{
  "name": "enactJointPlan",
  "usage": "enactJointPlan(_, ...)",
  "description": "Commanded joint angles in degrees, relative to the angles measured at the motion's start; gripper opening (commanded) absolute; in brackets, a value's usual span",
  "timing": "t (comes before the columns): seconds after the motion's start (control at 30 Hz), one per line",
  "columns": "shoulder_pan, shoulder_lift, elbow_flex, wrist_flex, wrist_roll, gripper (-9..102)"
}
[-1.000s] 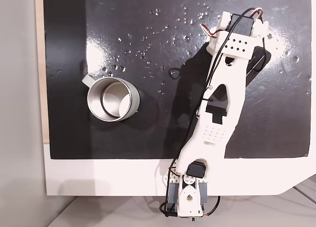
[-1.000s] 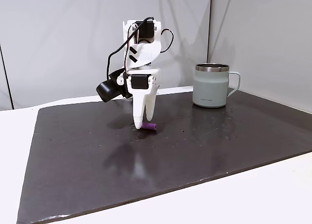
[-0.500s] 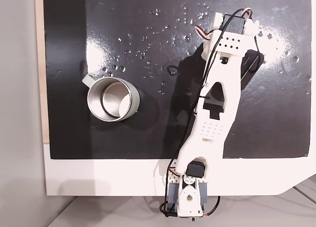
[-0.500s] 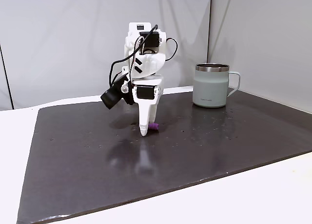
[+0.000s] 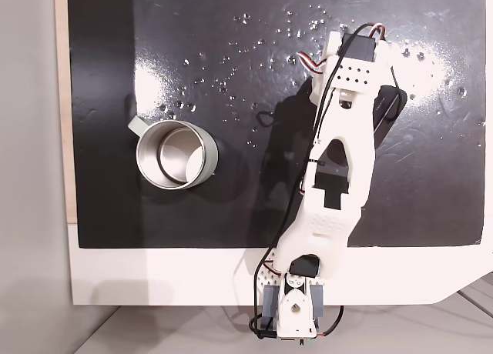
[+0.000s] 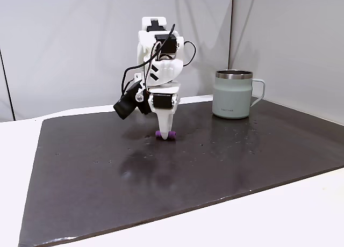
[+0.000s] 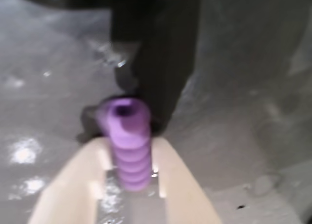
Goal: Grasp a pengrip and put it in the cup.
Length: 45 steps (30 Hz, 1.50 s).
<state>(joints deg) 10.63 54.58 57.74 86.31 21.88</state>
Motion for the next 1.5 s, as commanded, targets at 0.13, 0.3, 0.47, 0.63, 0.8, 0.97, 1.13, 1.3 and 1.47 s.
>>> enactJointPlan(0.13, -3.9, 13.3, 9.2, 1.1, -0.2, 0)
enactJointPlan(0.3, -9.9, 24.9, 9.3, 8.3, -0.4, 0)
enactJointPlan(0.47, -17.8, 39.6, 12.5, 11.2, -1.9, 0)
enactJointPlan(0.63, -26.2, 54.8, 22.0, 10.8, -6.2, 0)
enactJointPlan(0.8, -36.5, 65.3, 27.3, 11.0, -9.0, 0)
enactJointPlan(0.97, -43.9, 67.7, 27.9, 6.2, -9.1, 0)
enactJointPlan(1.13, -49.2, 67.2, 29.7, -1.4, -8.9, 0)
enactJointPlan(1.3, -52.4, 67.1, 32.2, -8.7, -8.8, 0)
enactJointPlan(1.47, -52.4, 68.1, 35.0, -9.8, -9.0, 28)
